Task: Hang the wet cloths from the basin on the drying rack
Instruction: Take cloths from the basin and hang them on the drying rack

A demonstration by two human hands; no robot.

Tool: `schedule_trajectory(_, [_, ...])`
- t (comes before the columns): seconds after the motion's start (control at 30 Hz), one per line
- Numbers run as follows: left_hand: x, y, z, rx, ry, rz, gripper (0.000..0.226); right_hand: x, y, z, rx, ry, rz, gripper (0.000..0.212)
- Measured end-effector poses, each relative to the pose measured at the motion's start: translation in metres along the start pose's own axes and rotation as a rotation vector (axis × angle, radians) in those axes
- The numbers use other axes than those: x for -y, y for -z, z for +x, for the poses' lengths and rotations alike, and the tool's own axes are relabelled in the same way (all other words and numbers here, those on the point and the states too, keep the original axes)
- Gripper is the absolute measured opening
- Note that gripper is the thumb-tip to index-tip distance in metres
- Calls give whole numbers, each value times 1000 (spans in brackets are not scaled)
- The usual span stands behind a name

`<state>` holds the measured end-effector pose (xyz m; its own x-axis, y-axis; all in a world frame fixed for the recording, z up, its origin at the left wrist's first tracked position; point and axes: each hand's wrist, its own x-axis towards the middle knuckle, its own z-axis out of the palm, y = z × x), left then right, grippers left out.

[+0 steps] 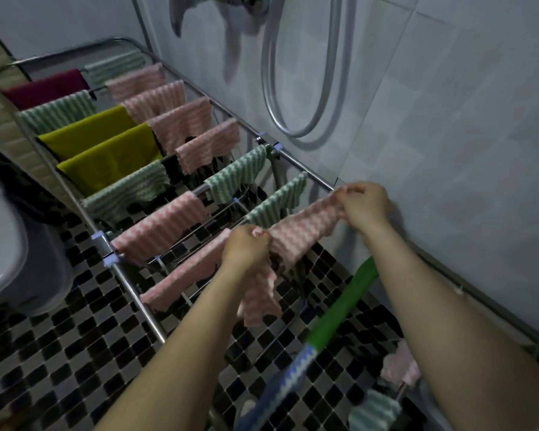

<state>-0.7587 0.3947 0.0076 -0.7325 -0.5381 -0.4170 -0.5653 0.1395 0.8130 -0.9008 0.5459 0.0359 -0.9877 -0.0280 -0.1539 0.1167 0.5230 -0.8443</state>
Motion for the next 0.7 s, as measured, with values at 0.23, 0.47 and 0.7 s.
schedule_trajectory(0.23, [-7,-9,-18,12,-178,512,16,-28,-4,-9,-94,-52,-173,20])
schedule_trajectory(0.47, [-14,-18,-22,16,-262,645,37,-43,-13,6,82,-228,-13,18])
schedule_trajectory(0.7, [-12,-18,-16,-54,-228,535,31,-27,-13,11,-28,-12,-279,22])
